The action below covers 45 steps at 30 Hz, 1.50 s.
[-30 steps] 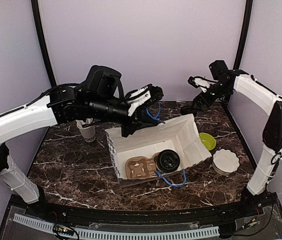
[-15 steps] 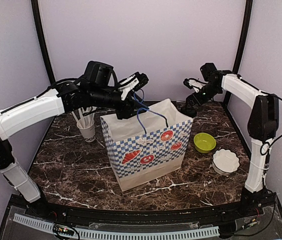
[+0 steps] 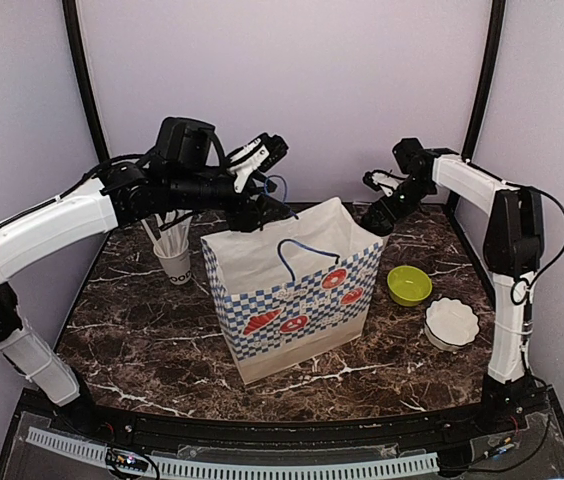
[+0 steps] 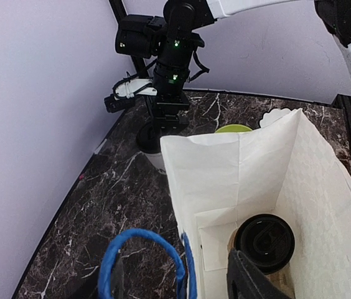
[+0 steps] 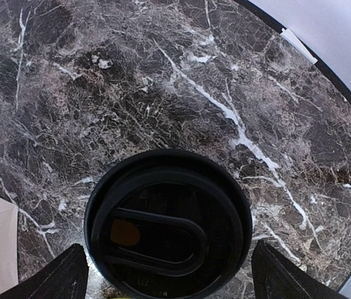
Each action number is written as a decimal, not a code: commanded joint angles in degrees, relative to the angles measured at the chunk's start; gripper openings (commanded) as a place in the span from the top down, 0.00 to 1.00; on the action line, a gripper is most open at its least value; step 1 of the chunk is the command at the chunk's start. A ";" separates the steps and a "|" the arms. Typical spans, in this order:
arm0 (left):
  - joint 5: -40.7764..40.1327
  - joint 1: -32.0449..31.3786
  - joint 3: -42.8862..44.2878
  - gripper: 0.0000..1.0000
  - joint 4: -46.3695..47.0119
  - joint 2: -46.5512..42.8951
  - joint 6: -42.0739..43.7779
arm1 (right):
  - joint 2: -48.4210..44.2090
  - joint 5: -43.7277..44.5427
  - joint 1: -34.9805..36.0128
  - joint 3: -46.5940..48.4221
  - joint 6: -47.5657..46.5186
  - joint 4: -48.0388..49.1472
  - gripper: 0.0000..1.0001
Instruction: Pack the takeout coffee
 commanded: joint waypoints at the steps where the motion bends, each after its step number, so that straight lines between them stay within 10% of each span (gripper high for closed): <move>1: -0.70 0.09 -1.31 0.42 2.36 -4.38 -0.95 | 1.37 0.36 0.46 2.56 0.96 -0.61 0.09; 22: -2.76 0.11 -1.60 0.42 2.14 -8.67 -0.53 | -9.42 3.72 1.19 0.31 0.67 -1.28 0.43; 36: -2.76 0.11 0.09 0.29 1.45 -13.25 -0.70 | -44.82 -1.93 1.97 -33.69 -19.27 -9.68 0.42; 45: -6.21 0.09 0.09 0.29 -0.14 -12.44 -3.37 | -54.92 -12.96 15.28 -46.68 -29.89 -14.78 0.41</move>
